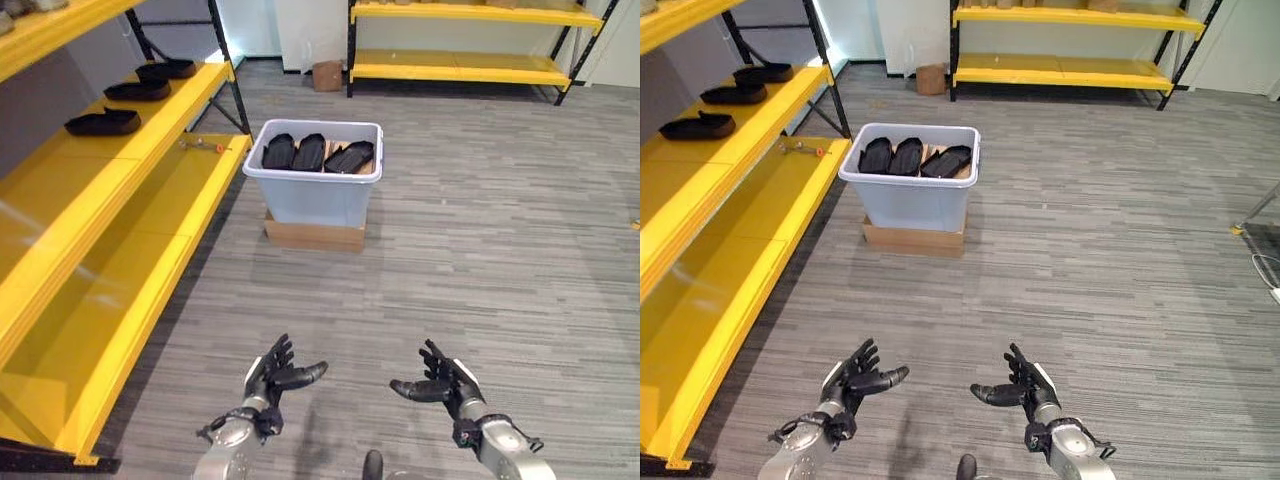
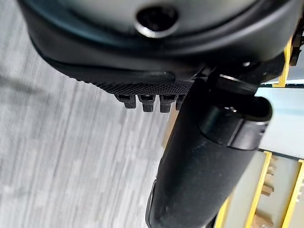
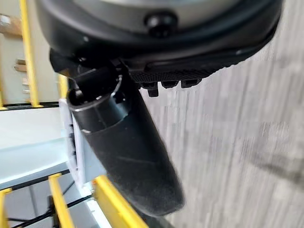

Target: Move parts from the plastic box to the shelf.

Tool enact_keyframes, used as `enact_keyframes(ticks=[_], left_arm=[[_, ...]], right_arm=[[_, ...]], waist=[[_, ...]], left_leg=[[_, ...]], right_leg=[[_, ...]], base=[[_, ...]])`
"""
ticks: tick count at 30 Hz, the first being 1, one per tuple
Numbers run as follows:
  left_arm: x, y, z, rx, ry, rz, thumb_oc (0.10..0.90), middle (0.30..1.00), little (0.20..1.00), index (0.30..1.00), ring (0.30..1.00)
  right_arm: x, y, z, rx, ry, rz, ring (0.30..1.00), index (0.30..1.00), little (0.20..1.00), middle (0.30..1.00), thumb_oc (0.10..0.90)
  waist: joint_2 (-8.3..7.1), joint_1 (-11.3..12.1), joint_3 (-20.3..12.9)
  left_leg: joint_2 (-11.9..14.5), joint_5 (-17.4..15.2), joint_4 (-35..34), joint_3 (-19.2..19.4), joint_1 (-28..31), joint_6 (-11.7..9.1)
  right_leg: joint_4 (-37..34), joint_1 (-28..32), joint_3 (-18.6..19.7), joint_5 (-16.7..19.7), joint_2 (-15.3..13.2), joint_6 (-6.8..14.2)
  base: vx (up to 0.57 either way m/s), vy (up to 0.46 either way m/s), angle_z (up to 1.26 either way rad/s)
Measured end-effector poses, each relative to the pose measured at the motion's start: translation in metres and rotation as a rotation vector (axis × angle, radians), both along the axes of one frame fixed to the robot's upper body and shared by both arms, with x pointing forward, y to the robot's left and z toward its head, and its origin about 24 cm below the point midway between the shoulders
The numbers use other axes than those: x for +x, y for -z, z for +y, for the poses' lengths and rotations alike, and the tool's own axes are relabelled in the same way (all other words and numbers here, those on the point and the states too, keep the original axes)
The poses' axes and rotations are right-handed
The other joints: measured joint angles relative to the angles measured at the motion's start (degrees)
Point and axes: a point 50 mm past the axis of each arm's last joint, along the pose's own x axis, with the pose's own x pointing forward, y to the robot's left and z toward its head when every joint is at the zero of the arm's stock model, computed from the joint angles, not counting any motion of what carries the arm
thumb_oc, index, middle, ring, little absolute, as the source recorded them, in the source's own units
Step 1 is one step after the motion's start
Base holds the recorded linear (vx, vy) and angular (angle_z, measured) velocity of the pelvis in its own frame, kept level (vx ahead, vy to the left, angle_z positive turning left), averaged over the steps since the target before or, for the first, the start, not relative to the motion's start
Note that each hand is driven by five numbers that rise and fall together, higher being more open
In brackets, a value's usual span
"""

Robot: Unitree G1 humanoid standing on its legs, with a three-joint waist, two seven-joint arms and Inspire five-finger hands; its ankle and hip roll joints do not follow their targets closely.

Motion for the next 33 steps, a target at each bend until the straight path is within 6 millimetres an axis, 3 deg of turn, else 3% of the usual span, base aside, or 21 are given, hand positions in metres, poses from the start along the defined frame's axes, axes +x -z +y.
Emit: enact_keyframes(ticks=[1,4,7,8,10,12,14,16,19,21,22,24,25,27,28,29,30,31,33], left_arm=[[-0.002,0.0,0.0,0.0,0.006,0.0,0.9,1.0,1.0,1.0,1.0],[-0.012,0.006,0.003,0.004,-0.003,0.036,0.9,1.0,1.0,1.0,1.0],[-0.016,0.01,0.0,-0.013,0.003,0.053,0.9,1.0,1.0,1.0,1.0],[-0.016,0.01,0.0,-0.02,0.0,0.056,0.9,1.0,1.0,1.0,1.0],[-0.017,0.011,-0.001,-0.028,-0.007,0.062,0.9,1.0,1.0,1.0,1.0],[-0.02,0.012,0.002,-0.023,-0.014,0.07,0.9,1.0,1.0,1.0,1.0],[-0.018,0.008,0.014,0.015,-0.019,0.06,0.9,1.0,1.0,1.0,1.0],[-0.013,0.001,0.019,0.025,-0.023,0.028,0.9,1.0,1.0,1.0,1.0],[-0.003,-0.009,0.026,0.046,-0.028,-0.021,0.9,1.0,1.0,1.0,1.0],[0.0,-0.011,0.025,0.048,-0.029,-0.028,0.9,1.0,1.0,1.0,1.0],[0.001,-0.012,0.022,0.044,-0.021,-0.032,0.9,1.0,1.0,1.0,1.0],[0.004,-0.014,0.022,0.046,-0.022,-0.042,0.9,1.0,1.0,1.0,1.0],[0.003,-0.012,0.023,0.055,-0.018,-0.033,0.9,1.0,1.0,1.0,1.0],[-0.002,-0.008,0.018,0.048,-0.008,-0.015,0.9,1.0,1.0,1.0,1.0],[-0.004,-0.007,0.018,0.056,0.003,-0.005,0.9,1.0,1.0,1.0,1.0],[-0.004,-0.006,0.018,0.06,0.01,0.003,0.9,1.0,1.0,1.0,1.0],[-0.004,-0.006,0.017,0.058,0.01,-0.001,0.9,1.0,1.0,1.0,1.0],[-0.003,-0.005,0.017,0.061,0.011,0.003,0.9,1.0,1.0,1.0,1.0],[-0.003,-0.003,0.016,0.047,0.008,0.012,0.9,1.0,1.0,1.0,1.0]], right_arm=[[0.0,0.001,0.001,0.001,0.002,0.003,1.0,1.0,1.0,1.0,0.9],[-0.001,0.002,0.004,0.013,0.003,0.003,1.0,1.0,1.0,1.0,0.9],[-0.004,0.004,0.0,0.0,0.014,0.019,1.0,1.0,1.0,1.0,0.9],[-0.005,0.005,-0.001,-0.003,0.015,0.024,1.0,1.0,1.0,1.0,0.9],[-0.01,0.01,-0.007,-0.016,0.027,0.052,1.0,1.0,1.0,1.0,0.9],[-0.015,0.013,-0.008,-0.014,0.033,0.067,1.0,1.0,1.0,1.0,0.9],[-0.019,0.015,0.002,0.018,0.027,0.075,1.0,1.0,1.0,1.0,0.9],[-0.019,0.014,0.005,0.033,0.024,0.066,1.0,1.0,1.0,1.0,0.9],[-0.012,0.011,0.014,0.057,0.009,0.045,1.0,1.0,1.0,1.0,0.9],[-0.006,0.008,0.016,0.058,0.001,0.031,1.0,1.0,1.0,1.0,0.9],[-0.001,0.004,0.019,0.063,-0.01,0.007,1.0,1.0,1.0,1.0,0.9],[-0.002,0.004,0.022,0.069,-0.02,0.007,1.0,1.0,1.0,1.0,0.9],[0.004,-0.001,0.024,0.055,-0.039,-0.023,1.0,1.0,1.0,1.0,0.9],[0.002,-0.002,0.022,0.036,-0.05,-0.029,1.0,1.0,1.0,1.0,0.9],[0.002,-0.002,0.023,0.038,-0.053,-0.029,1.0,1.0,1.0,1.0,0.9],[-0.002,-0.001,0.025,0.044,-0.057,-0.022,1.0,1.0,1.0,1.0,0.9],[-0.002,-0.001,0.025,0.042,-0.064,-0.022,1.0,1.0,1.0,1.0,0.9],[-0.002,-0.002,0.024,0.042,-0.066,-0.026,1.0,1.0,1.0,1.0,0.9],[-0.007,0.001,0.023,0.043,-0.058,-0.007,1.0,1.0,1.0,1.0,0.9]], waist=[[-0.35,1.2,0.4],[-0.29,1.4,1.3],[2.08,1.5,2.4],[2.46,1.6,2.5],[3.81,1.9,3.0],[4.44,3.1,3.1],[1.77,3.0,2.8],[1.18,3.1,2.8],[1.29,4.2,2.7],[1.99,4.6,2.8],[2.8,4.2,2.7],[1.66,4.5,2.4],[1.45,3.6,3.0],[2.47,2.8,3.4],[2.72,3.0,3.9],[3.12,1.8,4.0],[3.29,1.5,4.5],[3.44,1.3,4.6],[3.02,-0.3,5.2]], left_leg=[[0.1,-0.5,-6.9,1.5,-2.2,1.9],[0.6,3.4,-20.4,2.2,-3.4,2.7],[4.2,10.7,-31.5,1.5,-2.1,1.8],[4.8,11.4,-33.4,1.4,-1.5,1.8],[6.1,13.4,-38.8,2.9,0.9,2.0],[6.1,18.4,-39.7,4.9,3.3,3.2],[1.6,15.8,-39.2,6.3,4.6,4.9],[-1.2,14.4,-38.7,7.1,4.7,6.4],[-3.9,12.0,-36.7,8.2,5.1,8.2],[-4.2,11.0,-36.7,8.6,5.5,9.1],[-3.9,11.1,-36.6,8.4,6.3,9.5],[-5.6,9.0,-35.6,8.5,6.6,10.1],[-6.5,7.0,-34.0,6.8,6.5,11.1],[-7.0,6.5,-35.0,5.9,8.2,12.8],[-7.4,6.9,-36.4,6.5,9.8,13.5],[-7.6,7.5,-36.3,6.4,10.0,13.5],[-8.2,5.4,-36.3,5.6,10.1,14.1],[-8.1,5.6,-36.3,6.0,10.1,14.8],[-9.6,4.3,-36.5,6.3,11.6,13.2]], right_leg=[[0.0,0.2,-0.3,0.1,0.2,0.0],[-0.7,2.1,-0.2,-1.1,0.8,0.5],[-1.1,4.8,0.6,-2.9,2.5,2.3],[-0.8,4.9,0.7,-2.7,2.8,2.0],[-0.2,5.6,2.5,-4.1,2.7,4.2],[0.2,6.6,3.7,-4.5,2.1,6.8],[0.5,7.0,4.6,-5.7,-2.8,7.9],[1.1,7.5,4.6,-5.6,-5.5,9.3],[2.8,7.5,4.5,-5.4,-8.3,10.7],[6.9,5.7,4.6,-5.3,-8.7,10.8],[19.1,0.4,5.1,-7.3,-10.1,12.5],[24.6,-1.4,6.9,-5.9,-10.9,13.0],[35.6,-7.4,9.6,-3.9,-12.4,13.6],[43.3,-11.5,11.9,0.6,-12.9,15.3],[46.9,-14.4,11.5,-1.7,-13.2,15.0],[45.3,-16.3,10.3,-4.6,-12.7,14.1],[40.8,-18.1,8.5,-6.9,-12.3,14.1],[30.9,-17.6,4.6,-6.8,-11.9,13.3],[11.6,-17.3,-1.1,-1.9,-13.6,14.4]], base=[[0.12,0.041,-0.12],[0.22,0.126,-0.13],[0.26,0.156,-0.1],[0.37,0.22,-0.1],[0.28,0.187,-0.32],[0.29,0.207,-0.45],[0.28,0.212,-0.18],[0.23,0.211,0.01],[0.23,0.256,-0.06],[0.12,0.159,-0.07],[0.17,0.218,0.19],[0.22,0.25,0.19],[0.22,0.177,0.32],[0.15,0.105,0.08],[0.3,0.02,-0.06],[0.3,0.021,-0.02],[0.55,-0.07,0.11],[0.26,-0.093,0.04],[0.39,-0.159,0.2]])
